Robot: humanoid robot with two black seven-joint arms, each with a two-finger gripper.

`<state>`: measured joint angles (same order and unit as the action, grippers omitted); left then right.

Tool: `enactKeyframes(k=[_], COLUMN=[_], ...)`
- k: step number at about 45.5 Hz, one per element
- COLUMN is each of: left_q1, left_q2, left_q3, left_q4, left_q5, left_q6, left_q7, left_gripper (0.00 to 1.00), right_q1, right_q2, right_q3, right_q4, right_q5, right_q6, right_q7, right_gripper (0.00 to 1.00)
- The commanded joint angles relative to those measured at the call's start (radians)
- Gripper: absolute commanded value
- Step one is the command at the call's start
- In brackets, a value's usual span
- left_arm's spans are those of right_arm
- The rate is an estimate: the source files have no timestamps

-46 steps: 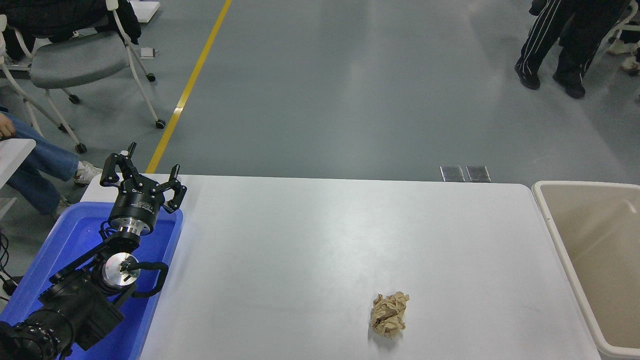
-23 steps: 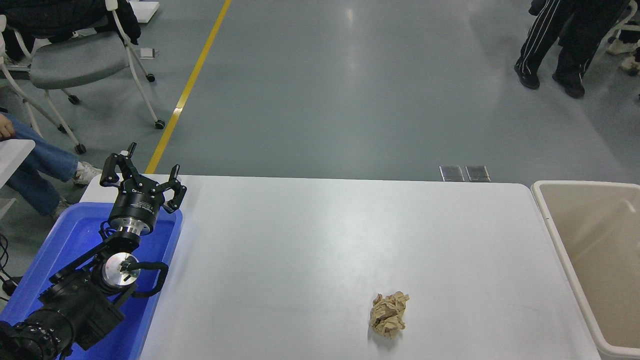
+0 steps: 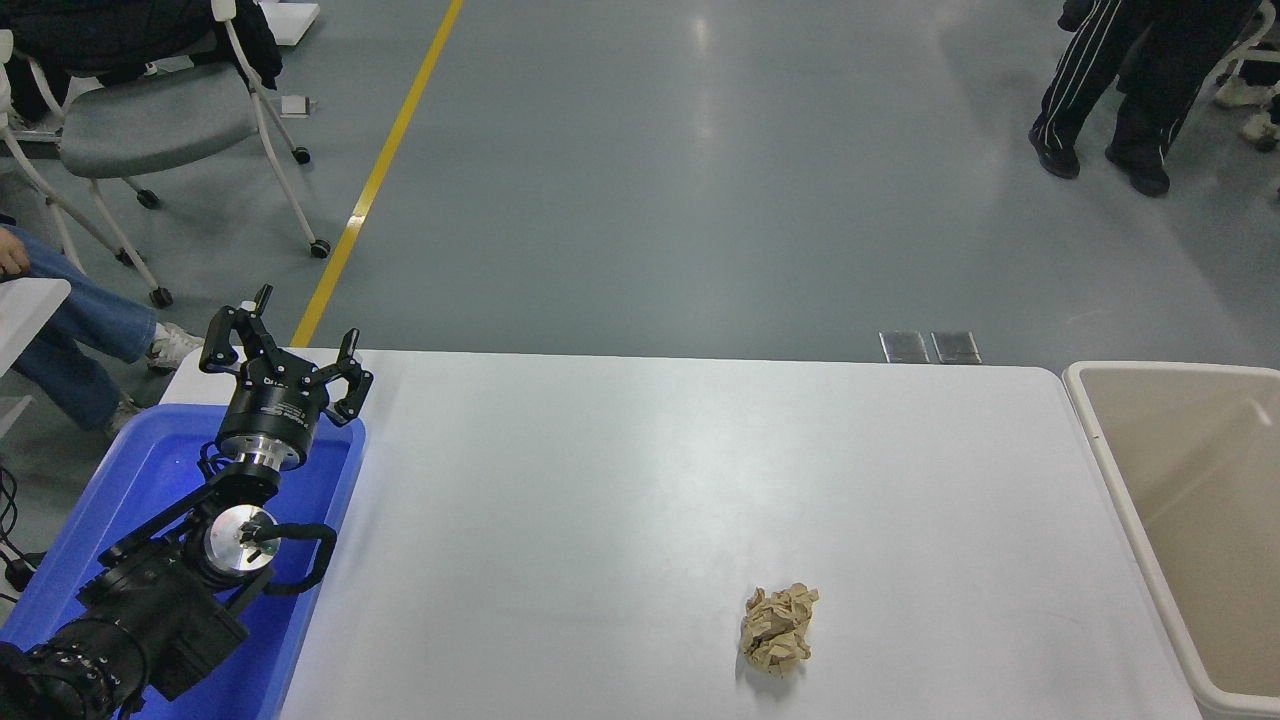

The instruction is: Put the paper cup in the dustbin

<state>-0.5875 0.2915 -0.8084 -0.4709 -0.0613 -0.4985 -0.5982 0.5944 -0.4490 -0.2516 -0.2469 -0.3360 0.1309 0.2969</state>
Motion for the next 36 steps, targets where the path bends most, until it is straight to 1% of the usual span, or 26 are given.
enactKeyframes(k=[1,19,25,27,30,36], left_q1=[0.0,0.0,0.0,0.0,0.0,0.0], left_q2=[0.0,0.0,0.0,0.0,0.0,0.0], left_q3=[0.0,0.0,0.0,0.0,0.0,0.0], left_q4=[0.0,0.0,0.0,0.0,0.0,0.0], left_q5=[0.0,0.0,0.0,0.0,0.0,0.0], left_q6=[0.0,0.0,0.0,0.0,0.0,0.0], left_q7=[0.0,0.0,0.0,0.0,0.0,0.0], left_gripper=[1.0,1.0,1.0,1.0,1.0,1.0], right_q1=[0.034,0.056,0.137,0.163,0.191,0.234], right_q2=[0.009,0.03,0.02,0.01,-0.013,-0.03], right_q3=[-0.002,-0.009,0.011,0.04,0.106,0.156], right_q4=[-0.008,-0.002,0.0,0.0,0.005,0.034], right_q5=[0.0,-0.001,0.006,0.037,0.132,0.284], right_q6=[-0.008,0.006,0.021,0.023,0.026,0.029], right_q7=[-0.001,0.001,0.001,0.001,0.001,0.004], right_gripper=[0.99,0.99,0.99,0.99,0.99,0.99])
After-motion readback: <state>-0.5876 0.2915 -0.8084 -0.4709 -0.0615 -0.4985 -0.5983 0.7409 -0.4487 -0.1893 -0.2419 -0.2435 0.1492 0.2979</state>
